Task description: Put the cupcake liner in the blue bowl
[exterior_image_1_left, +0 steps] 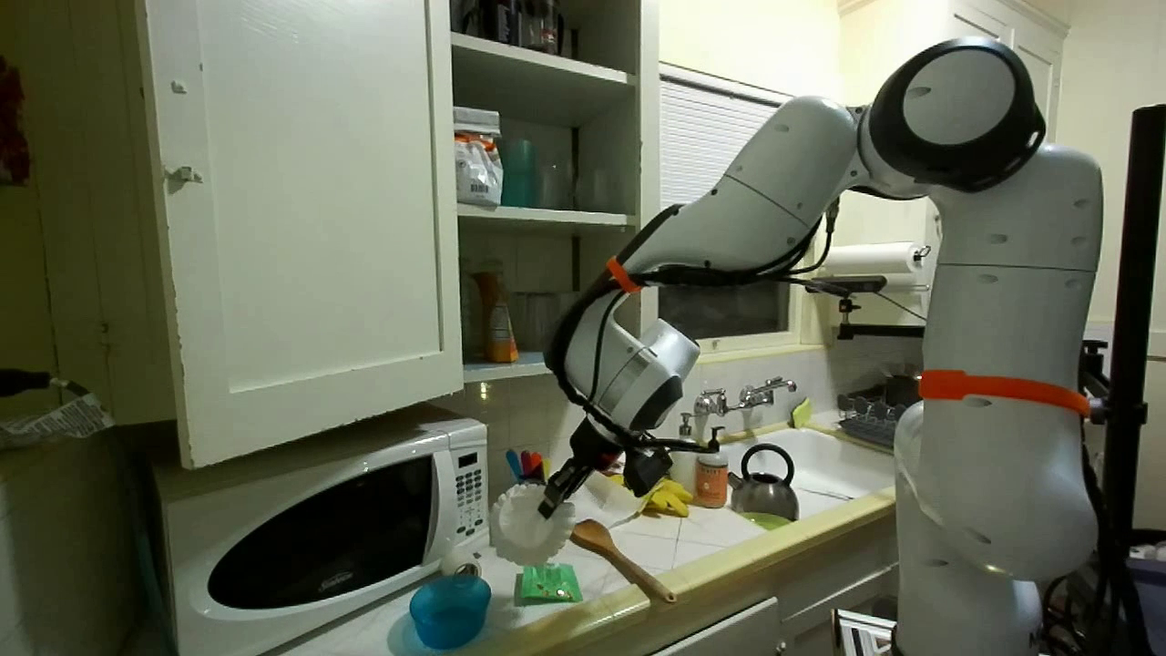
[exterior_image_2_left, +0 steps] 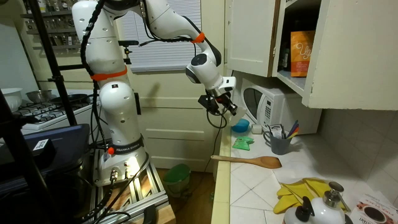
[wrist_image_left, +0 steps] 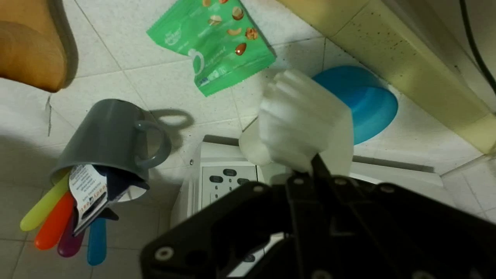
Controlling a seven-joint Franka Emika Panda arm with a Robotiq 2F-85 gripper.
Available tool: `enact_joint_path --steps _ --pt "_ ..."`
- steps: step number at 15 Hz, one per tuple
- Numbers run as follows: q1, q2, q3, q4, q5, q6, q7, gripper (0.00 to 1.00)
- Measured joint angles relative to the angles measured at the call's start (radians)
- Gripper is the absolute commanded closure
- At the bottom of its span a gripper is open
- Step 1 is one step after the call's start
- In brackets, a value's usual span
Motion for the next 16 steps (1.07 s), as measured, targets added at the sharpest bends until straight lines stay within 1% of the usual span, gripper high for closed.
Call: enact_joint_path --steps 2,5,7,8,11,12,14,15,16 --pt "0.032 0.018 0.051 0.015 0.021 0.094 -0.016 0.99" --pt "0.104 0.086 0.154 0.046 0.030 0.310 0.001 0.99" --pt "0.148 0.147 0.208 0.065 0.003 0.464 0.050 0.99" --pt "0.166 0.182 0.225 0.069 -0.036 0.541 0.094 0.99" --pt "0.202 0.295 0.241 0.070 -0.177 0.758 0.238 0.99" --pt "0.208 0.338 0.240 0.070 -0.216 0.822 0.279 0.94" --pt "0.210 0.406 0.236 0.071 -0.249 0.881 0.327 0.94" --pt "0.210 0.427 0.233 0.073 -0.254 0.892 0.334 0.99" --pt "0.210 0.437 0.230 0.075 -0.258 0.896 0.338 0.99"
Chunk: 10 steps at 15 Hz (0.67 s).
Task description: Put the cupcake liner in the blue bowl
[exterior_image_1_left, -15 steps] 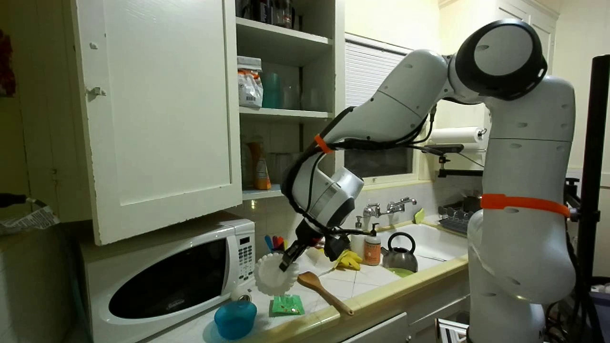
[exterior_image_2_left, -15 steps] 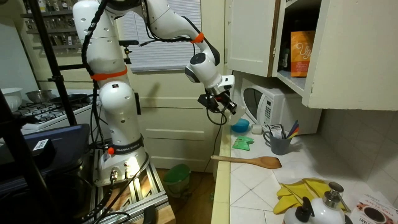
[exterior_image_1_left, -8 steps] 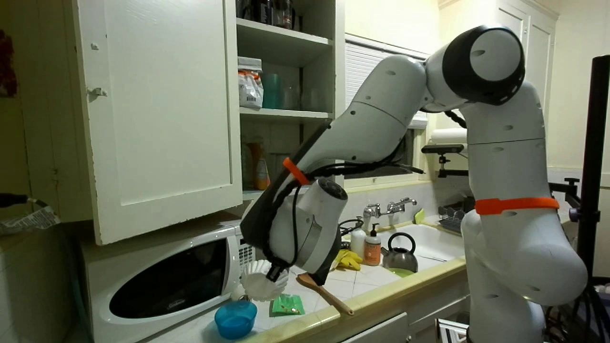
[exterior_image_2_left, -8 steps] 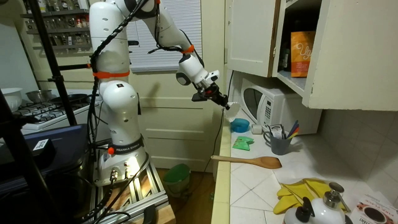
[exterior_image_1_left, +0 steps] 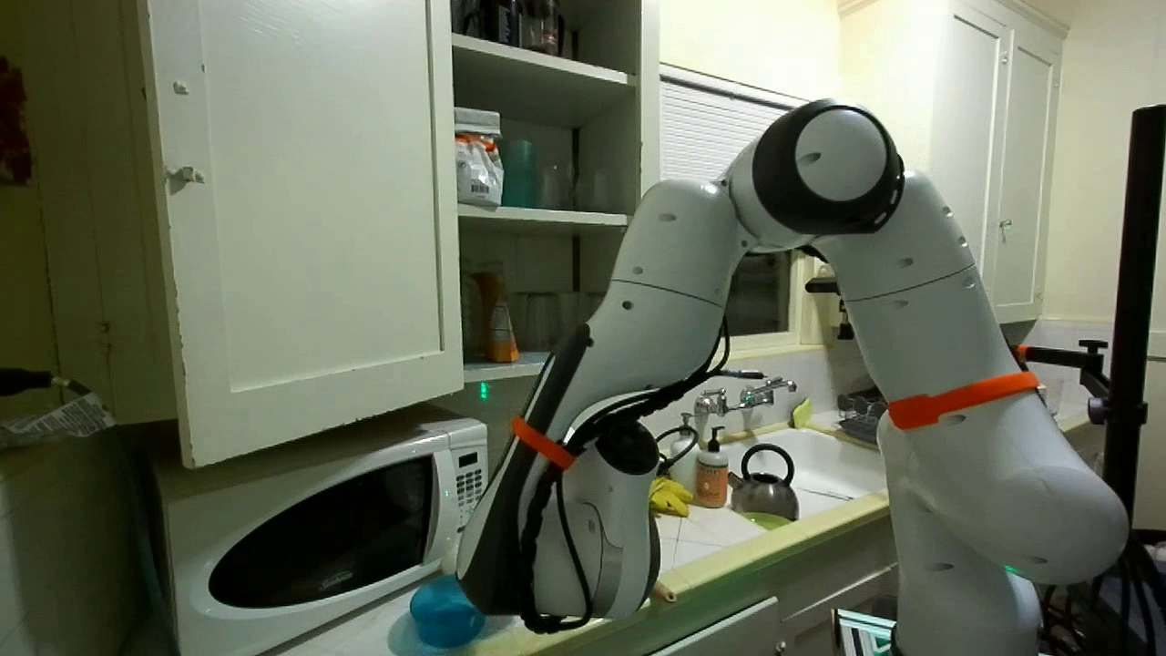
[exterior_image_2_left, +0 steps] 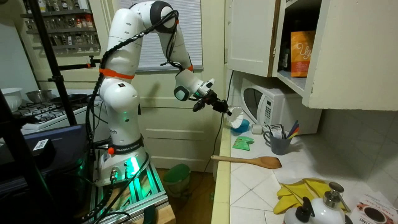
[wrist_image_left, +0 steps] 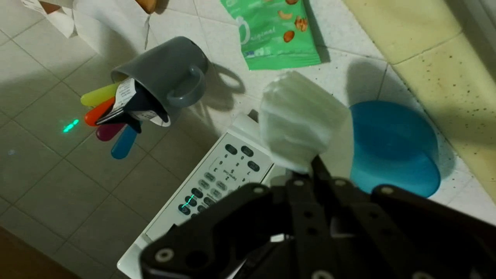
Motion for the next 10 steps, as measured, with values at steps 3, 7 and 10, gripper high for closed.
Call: enact_joint_path --steps 3,7,10 --pt "0.003 0.009 0.000 0.004 0.000 0.038 0.001 0.99" --pt "0.104 0.076 -0.057 0.044 0.007 0.187 0.003 0.99" --pt "0.208 0.167 -0.122 0.101 0.057 0.247 -0.010 0.99"
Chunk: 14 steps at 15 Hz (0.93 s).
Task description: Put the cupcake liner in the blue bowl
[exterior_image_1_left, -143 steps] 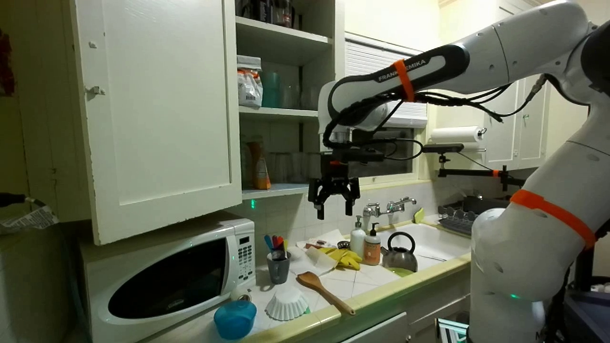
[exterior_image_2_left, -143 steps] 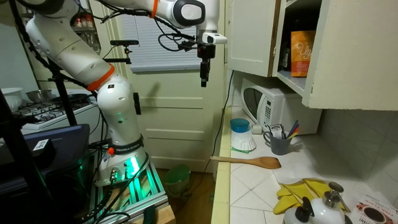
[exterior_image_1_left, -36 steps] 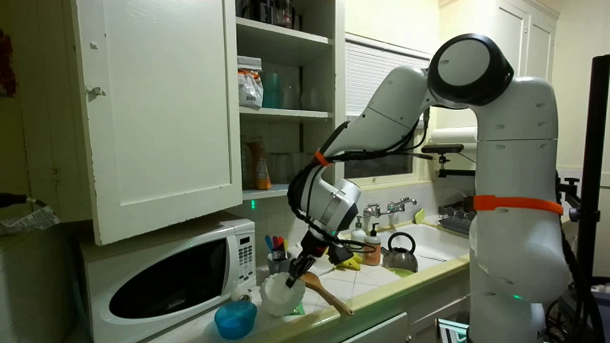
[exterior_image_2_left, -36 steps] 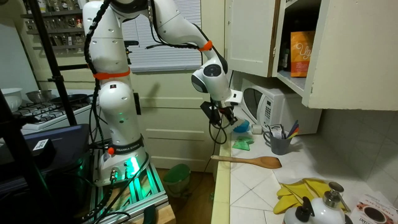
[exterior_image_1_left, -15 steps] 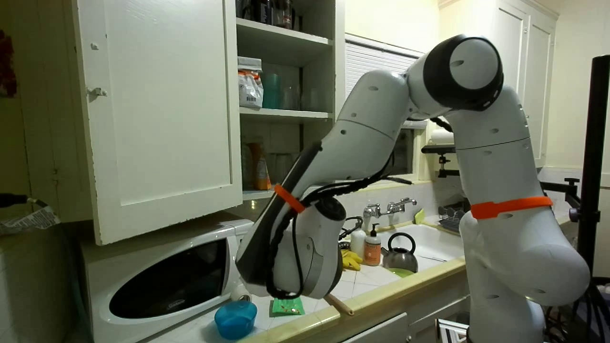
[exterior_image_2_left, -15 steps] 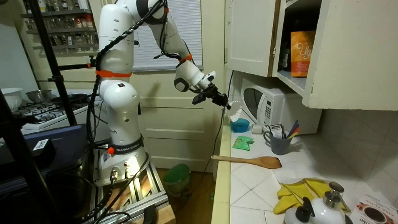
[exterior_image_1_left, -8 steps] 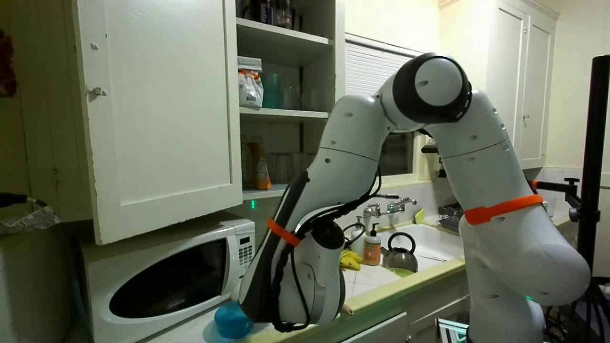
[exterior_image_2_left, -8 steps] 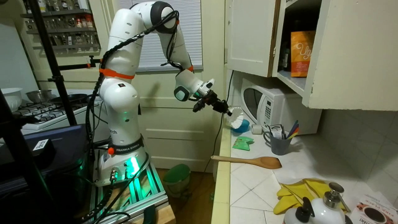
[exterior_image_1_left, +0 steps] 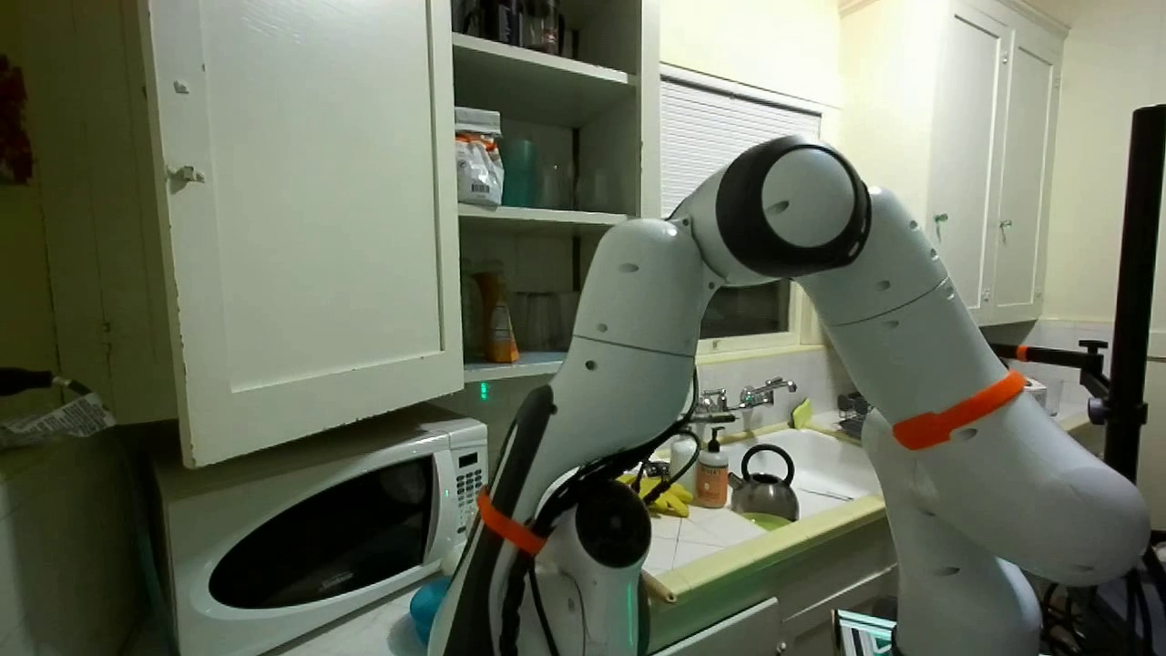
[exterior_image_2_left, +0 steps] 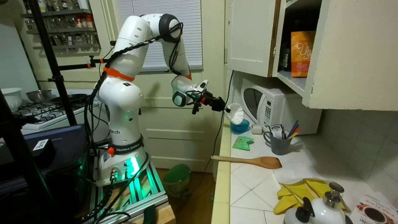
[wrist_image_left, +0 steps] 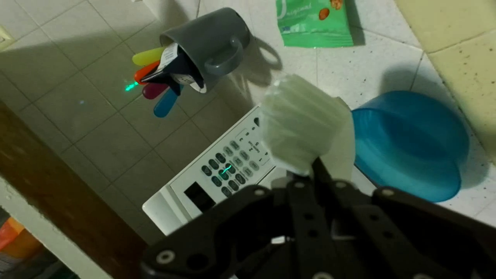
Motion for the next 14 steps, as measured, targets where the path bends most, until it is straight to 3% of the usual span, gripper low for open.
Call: enact_joint_path --steps 2,4,6,9,14 --pt "0.144 0.034 -0.161 0.055 0.049 -0.022 -0.031 0.99" --pt "0.197 0.084 -0.218 0.108 0.069 -0.010 -0.043 0.94" --pt "0.292 0.145 -0.319 0.162 0.094 -0.023 -0.047 0.94" --pt "0.334 0.186 -0.338 0.193 0.109 -0.023 -0.047 0.94" --pt "0.335 0.188 -0.347 0.197 0.110 -0.023 -0.047 0.99"
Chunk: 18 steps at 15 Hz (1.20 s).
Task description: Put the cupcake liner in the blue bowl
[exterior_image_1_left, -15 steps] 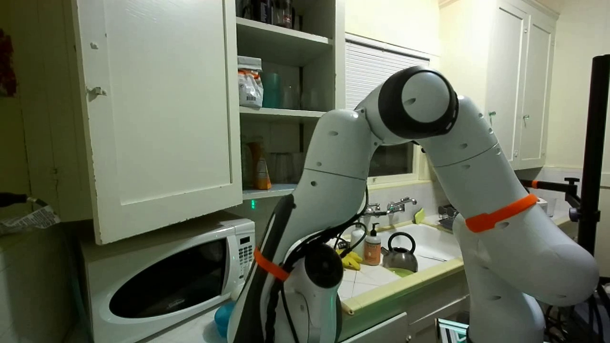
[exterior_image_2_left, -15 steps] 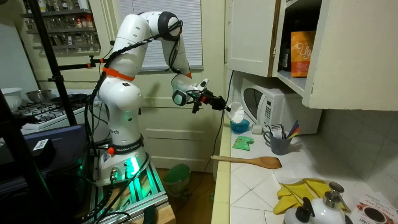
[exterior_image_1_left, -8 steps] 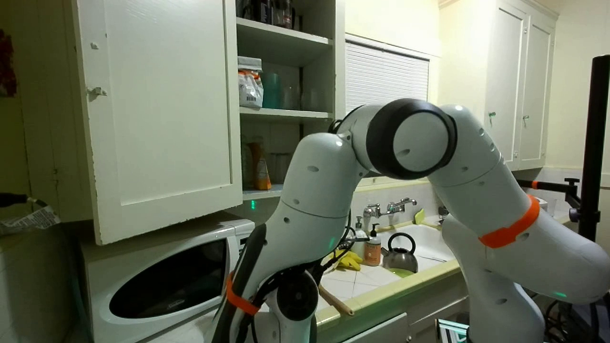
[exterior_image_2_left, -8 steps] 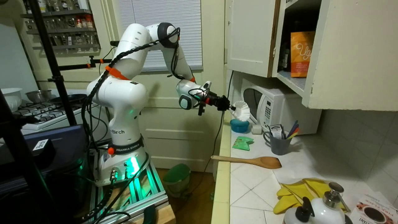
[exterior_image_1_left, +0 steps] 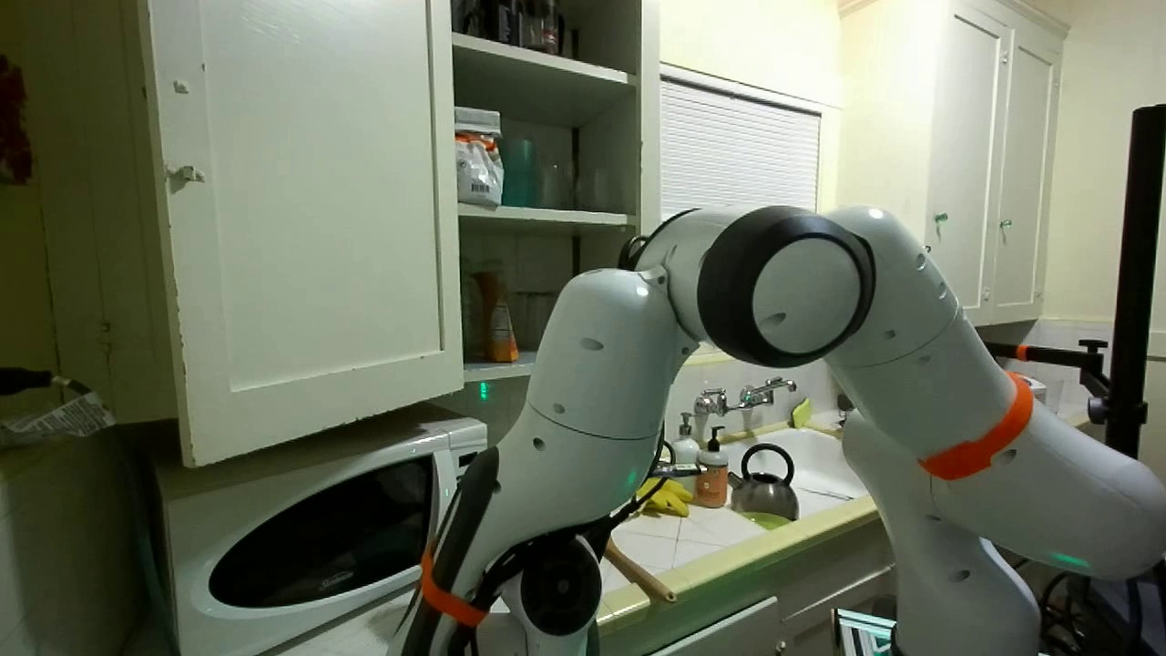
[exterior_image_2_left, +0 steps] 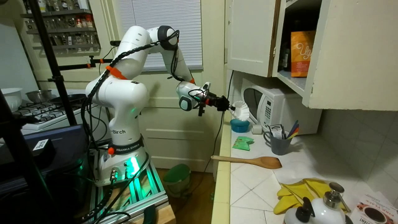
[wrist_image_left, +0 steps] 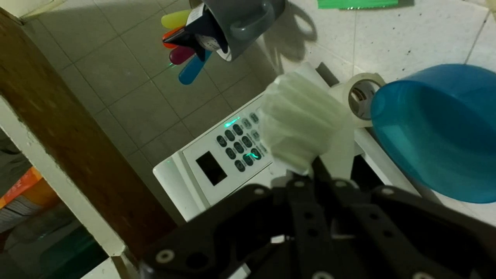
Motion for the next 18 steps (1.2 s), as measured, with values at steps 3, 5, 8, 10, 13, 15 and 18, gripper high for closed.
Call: enact_joint_path --steps 3,5,8,10,13,15,18 --pt "-0.077 -0.004 0.085 0.006 -0.028 0.008 0.009 0.99" --pt "-0.129 0.001 0.141 0.016 -0.043 0.008 0.009 0.99" --pt "-0.140 0.027 0.158 0.036 -0.047 0.008 0.006 0.99" --pt "-0.114 0.053 0.135 0.053 -0.047 0.008 -0.001 0.99" --pt "-0.088 0.091 0.113 0.084 -0.047 0.008 -0.025 0.99" --pt "-0.086 0.115 0.110 0.106 -0.047 0.008 -0.052 0.99" --pt "-0.089 0.150 0.101 0.138 -0.062 0.008 -0.092 0.99"
